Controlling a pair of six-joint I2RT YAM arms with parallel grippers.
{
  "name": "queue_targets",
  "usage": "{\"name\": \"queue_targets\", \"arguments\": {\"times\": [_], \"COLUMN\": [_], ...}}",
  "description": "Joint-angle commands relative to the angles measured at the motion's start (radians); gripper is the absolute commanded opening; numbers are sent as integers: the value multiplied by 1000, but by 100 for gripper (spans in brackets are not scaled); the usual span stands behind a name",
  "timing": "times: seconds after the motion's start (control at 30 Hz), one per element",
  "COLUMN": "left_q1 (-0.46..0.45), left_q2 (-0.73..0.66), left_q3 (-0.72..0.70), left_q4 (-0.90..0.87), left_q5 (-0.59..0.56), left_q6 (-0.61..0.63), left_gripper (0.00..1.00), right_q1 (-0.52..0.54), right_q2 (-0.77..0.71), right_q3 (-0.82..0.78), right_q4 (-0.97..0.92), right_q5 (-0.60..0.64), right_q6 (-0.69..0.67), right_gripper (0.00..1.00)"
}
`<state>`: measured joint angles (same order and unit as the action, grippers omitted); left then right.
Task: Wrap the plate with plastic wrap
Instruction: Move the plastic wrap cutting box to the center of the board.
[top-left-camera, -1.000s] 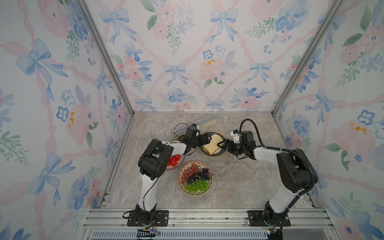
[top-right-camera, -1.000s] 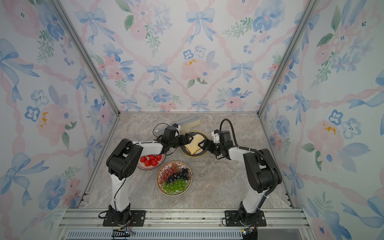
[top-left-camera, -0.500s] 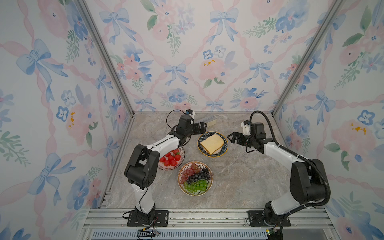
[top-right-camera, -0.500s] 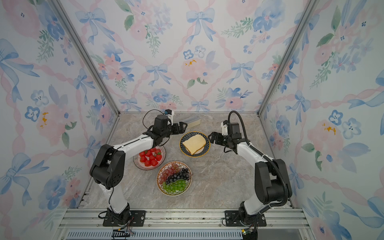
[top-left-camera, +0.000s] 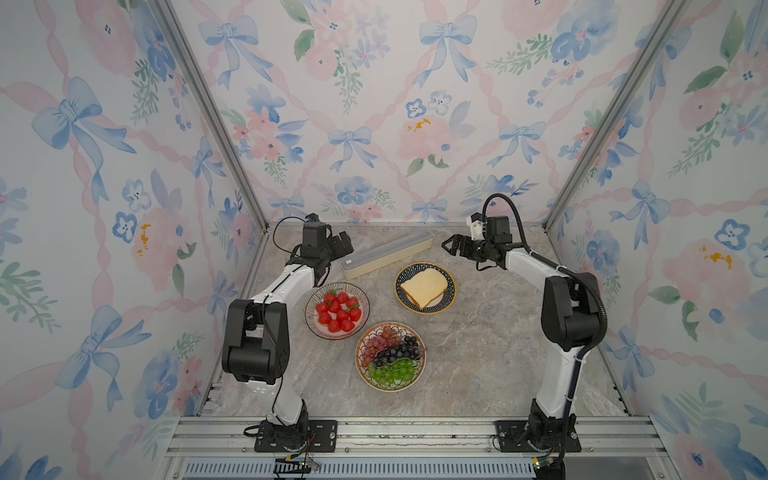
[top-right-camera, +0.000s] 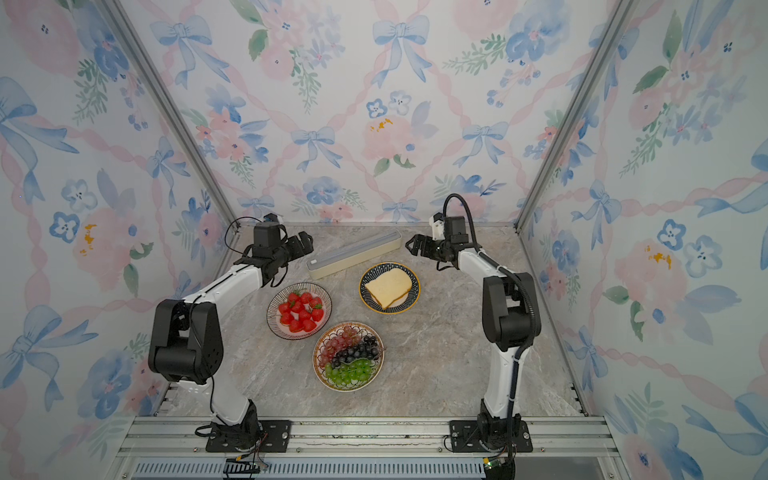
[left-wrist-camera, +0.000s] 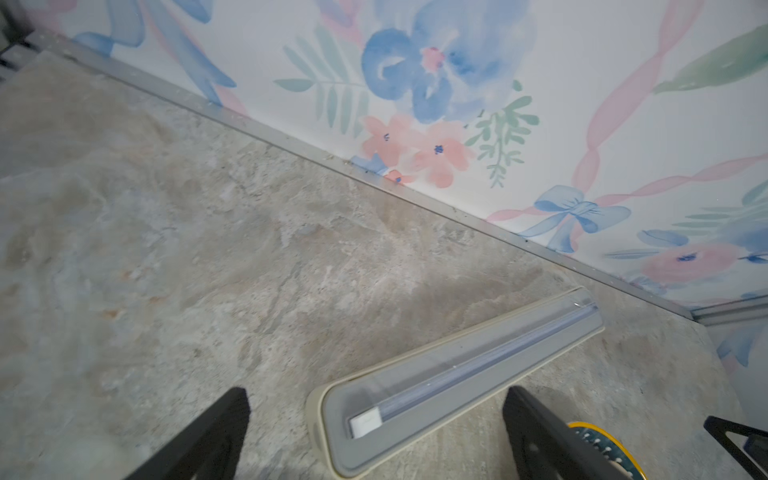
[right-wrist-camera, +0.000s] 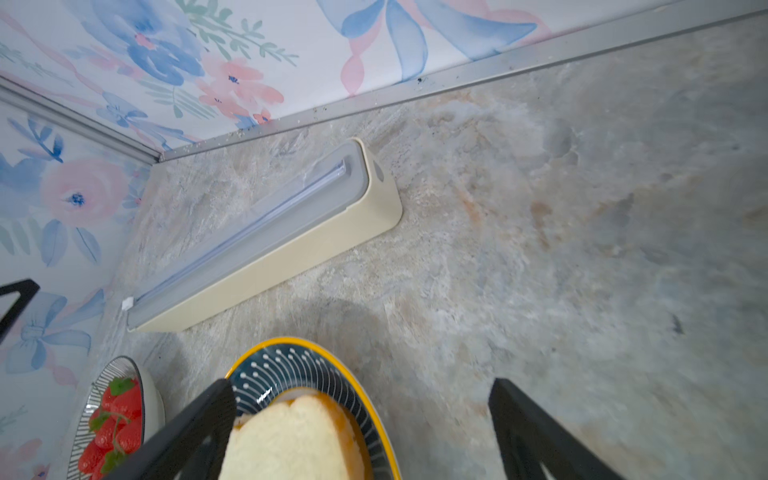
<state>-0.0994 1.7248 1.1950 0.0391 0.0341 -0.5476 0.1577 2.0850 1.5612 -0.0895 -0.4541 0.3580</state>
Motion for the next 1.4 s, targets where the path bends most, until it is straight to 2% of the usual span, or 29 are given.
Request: {"name": "queue_targets", "arguments": {"times": [0.0, 0.2, 0.37, 0.5, 0.77, 1.17, 1.37], "left_q1": [6, 10, 6, -3, -25, -49, -70], "left_q2": [-20, 65, 105, 144, 211, 301, 329], "left_q3": [-45, -40, -34, -19, 22, 125, 174], "left_q4": [-24, -22, -16, -10, 0, 7, 7], "left_q5": [28, 118, 113, 146, 166, 185, 208], "left_q6": [-88, -185, -235, -239, -247, -230, -198], "left_gripper": [98, 98, 98, 98, 98, 98, 98], "right_q1": [-5, 17, 52, 70, 89, 89, 85], "right_q2": [87, 252, 363, 443, 537, 546, 482], "right_q3": [97, 243, 371, 477, 635, 655, 538], "right_q4": [112, 228, 268, 246, 113, 104, 208], "right_q5": [-67, -86, -71, -59, -67, -198, -267], "right_q6": [94, 227, 262, 299, 274, 218, 215], "right_gripper": [97, 97, 97, 97, 97, 97, 97]}}
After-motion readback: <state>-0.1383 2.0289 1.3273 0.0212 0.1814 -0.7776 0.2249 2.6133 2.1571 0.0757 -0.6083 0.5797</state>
